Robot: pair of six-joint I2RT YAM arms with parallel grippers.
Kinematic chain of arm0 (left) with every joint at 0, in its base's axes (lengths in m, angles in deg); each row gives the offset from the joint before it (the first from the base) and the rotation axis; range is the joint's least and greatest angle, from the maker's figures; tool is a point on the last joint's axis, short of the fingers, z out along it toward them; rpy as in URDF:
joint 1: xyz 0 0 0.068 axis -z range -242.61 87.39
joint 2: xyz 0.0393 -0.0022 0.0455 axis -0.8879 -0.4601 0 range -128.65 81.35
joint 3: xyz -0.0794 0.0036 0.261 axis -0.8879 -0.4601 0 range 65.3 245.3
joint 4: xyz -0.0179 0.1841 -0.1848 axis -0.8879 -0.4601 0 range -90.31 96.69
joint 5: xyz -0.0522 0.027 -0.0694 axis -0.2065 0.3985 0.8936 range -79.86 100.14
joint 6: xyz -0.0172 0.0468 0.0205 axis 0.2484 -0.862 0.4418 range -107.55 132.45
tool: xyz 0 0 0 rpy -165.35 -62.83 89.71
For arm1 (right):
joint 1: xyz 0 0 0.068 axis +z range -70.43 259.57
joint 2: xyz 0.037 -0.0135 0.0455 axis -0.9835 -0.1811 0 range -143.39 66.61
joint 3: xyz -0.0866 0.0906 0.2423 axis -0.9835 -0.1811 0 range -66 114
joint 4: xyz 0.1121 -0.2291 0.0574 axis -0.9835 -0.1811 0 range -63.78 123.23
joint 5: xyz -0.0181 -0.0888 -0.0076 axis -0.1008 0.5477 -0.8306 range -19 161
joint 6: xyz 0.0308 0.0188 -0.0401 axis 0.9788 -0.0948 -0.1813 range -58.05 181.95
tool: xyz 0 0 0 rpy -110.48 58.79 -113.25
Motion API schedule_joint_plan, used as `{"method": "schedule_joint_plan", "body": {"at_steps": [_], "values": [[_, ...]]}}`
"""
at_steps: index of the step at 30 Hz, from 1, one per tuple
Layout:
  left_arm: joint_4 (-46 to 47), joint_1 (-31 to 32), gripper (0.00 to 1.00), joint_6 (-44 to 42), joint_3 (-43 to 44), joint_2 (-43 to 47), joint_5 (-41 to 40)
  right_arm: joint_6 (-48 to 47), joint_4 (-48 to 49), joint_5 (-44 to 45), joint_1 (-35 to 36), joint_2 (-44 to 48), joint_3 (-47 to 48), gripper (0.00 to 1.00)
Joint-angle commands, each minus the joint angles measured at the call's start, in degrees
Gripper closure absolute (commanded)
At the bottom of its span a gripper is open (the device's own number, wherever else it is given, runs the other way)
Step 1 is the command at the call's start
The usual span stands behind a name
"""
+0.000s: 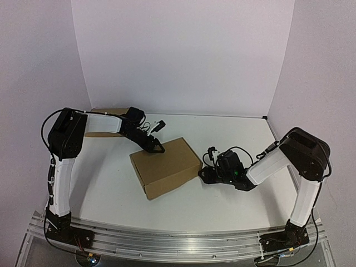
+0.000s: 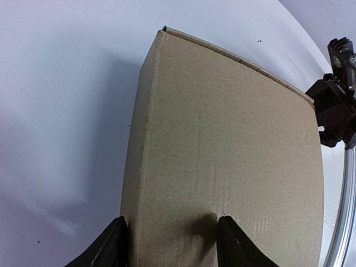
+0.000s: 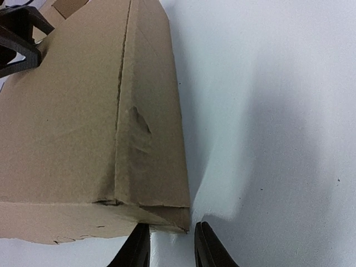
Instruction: Fold the paper box
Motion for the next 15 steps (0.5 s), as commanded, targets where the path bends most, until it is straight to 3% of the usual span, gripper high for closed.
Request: {"method": "schedule_joint_plan", "body": {"at_steps": [1, 12, 15], "values": [[-7.3, 2.0, 0.47, -1.7, -3.9, -2.8, -3.9, 3.5, -1.9, 2.8, 1.0, -1.2, -0.3, 0.66], [-7.1, 1.8, 0.49, -0.7, -3.6, -2.8, -9.6, 5.0, -17.7, 10.5, 9.6, 17.1, -9.3, 0.55], [-6.9, 1.7, 0.49, -0.2, -3.6, -2.6, -10.1, 4.5, -26.1, 18.4, 15.5, 23.4, -9.2, 0.56]]}}
